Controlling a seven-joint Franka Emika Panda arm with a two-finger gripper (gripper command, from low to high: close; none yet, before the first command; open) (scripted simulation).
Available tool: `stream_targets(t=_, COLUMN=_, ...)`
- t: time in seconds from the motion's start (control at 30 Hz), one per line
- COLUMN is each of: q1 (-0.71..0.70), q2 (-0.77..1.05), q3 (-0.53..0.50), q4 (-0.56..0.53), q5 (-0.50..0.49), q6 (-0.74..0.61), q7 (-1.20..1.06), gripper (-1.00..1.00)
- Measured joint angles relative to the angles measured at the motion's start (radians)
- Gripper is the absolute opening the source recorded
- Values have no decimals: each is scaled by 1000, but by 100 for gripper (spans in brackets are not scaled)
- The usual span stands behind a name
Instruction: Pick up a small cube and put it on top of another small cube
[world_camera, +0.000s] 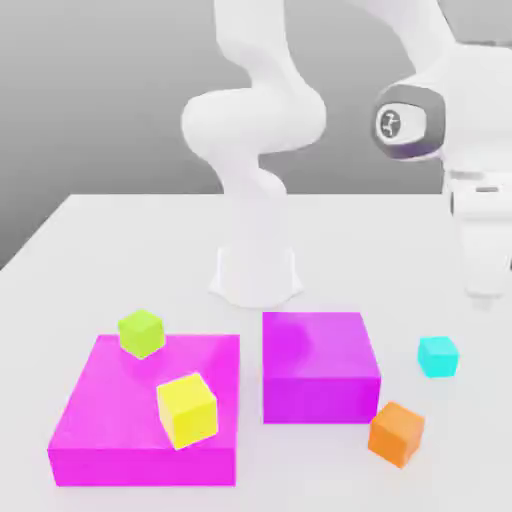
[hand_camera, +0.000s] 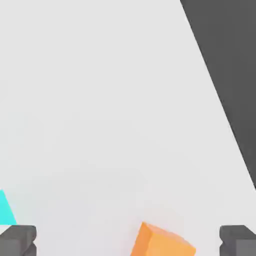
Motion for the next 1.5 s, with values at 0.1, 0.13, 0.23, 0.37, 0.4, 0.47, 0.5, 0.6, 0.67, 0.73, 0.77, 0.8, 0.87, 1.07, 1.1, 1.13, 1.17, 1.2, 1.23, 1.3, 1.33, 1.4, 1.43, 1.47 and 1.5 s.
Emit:
stream_targets(t=0.1, q1=44, q2=110, q3=27, q4=-49, q5=-35, q6=74, q7=-56, gripper=0)
stream_targets(t=0.13, q1=56, q2=147, q3=12, q4=-48, q5=-67, q6=101, q7=-40, gripper=0)
stream_targets(t=0.23, q1=120, q2=256, q3=-75, q4=-29, q5=-175, q6=183, q7=33, gripper=0)
stream_targets(t=0.37, q1=218, q2=354, q3=-186, q4=-8, q5=-233, q6=261, q7=78, gripper=-100)
stream_targets(t=0.4, q1=218, q2=354, q3=-186, q4=-9, q5=-233, q6=261, q7=78, gripper=-100)
stream_targets(t=0.47, q1=218, q2=354, q3=-186, q4=-8, q5=-235, q6=260, q7=80, gripper=-100)
stream_targets(t=0.5, q1=217, q2=354, q3=-186, q4=-8, q5=-235, q6=260, q7=80, gripper=-100)
stream_targets(t=0.6, q1=199, q2=332, q3=-164, q4=-13, q5=-223, q6=242, q7=71, gripper=-100)
stream_targets(t=0.67, q1=153, q2=269, q3=-105, q4=-28, q5=-167, q6=193, q7=28, gripper=-100)
stream_targets(t=0.73, q1=126, q2=198, q3=-60, q4=-44, q5=-90, q6=140, q7=-29, gripper=-100)
stream_targets(t=0.77, q1=121, q2=162, q3=-46, q4=-52, q5=-54, q6=112, q7=-57, gripper=-100)
stream_targets(t=0.8, q1=113, q2=130, q3=-46, q4=-55, q5=-27, q6=84, q7=-68, gripper=-100)
stream_targets(t=0.87, q1=27, q2=90, q3=-90, q4=-37, q5=-11, q6=27, q7=-16, gripper=-100)
stream_targets(t=1.07, q1=-255, q2=4, q3=-223, q4=48, q5=-3, q6=-142, q7=228, gripper=-100)
stream_targets(t=1.1, q1=-298, q2=-10, q3=-243, q4=62, q5=-1, q6=-169, q7=268, gripper=-100)
stream_targets(t=1.13, q1=-338, q2=-23, q3=-265, q4=76, q5=2, q6=-196, q7=307, gripper=-100)
stream_targets(t=1.17, q1=-374, q2=-36, q3=-286, q4=89, q5=5, q6=-222, q7=345, gripper=-100)
stream_targets(t=1.2, q1=-405, q2=-48, q3=-308, q4=101, q5=8, q6=-247, q7=381, gripper=-100)
stream_targets(t=1.23, q1=-434, q2=-61, q3=-331, q4=113, q5=10, q6=-271, q7=415, gripper=-100)
stream_targets(t=1.3, q1=-488, q2=-80, q3=-378, q4=135, q5=16, q6=-312, q7=481, gripper=-100)
stream_targets(t=1.33, q1=-514, q2=-68, q3=-402, q4=145, q5=23, q6=-309, q7=512, gripper=-100)
stream_targets(t=1.4, q1=-541, q2=-13, q3=-422, q4=144, q5=38, q6=-255, q7=528, gripper=-100)
stream_targets(t=1.43, q1=-539, q2=20, q3=-428, q4=140, q5=46, q6=-218, q7=527, gripper=-100)
stream_targets(t=1.47, q1=-533, q2=46, q3=-436, q4=135, q5=52, q6=-187, q7=525, gripper=100)
stream_targets(t=1.5, q1=-535, q2=46, q3=-436, q4=135, q5=52, q6=-187, q7=525, gripper=100)
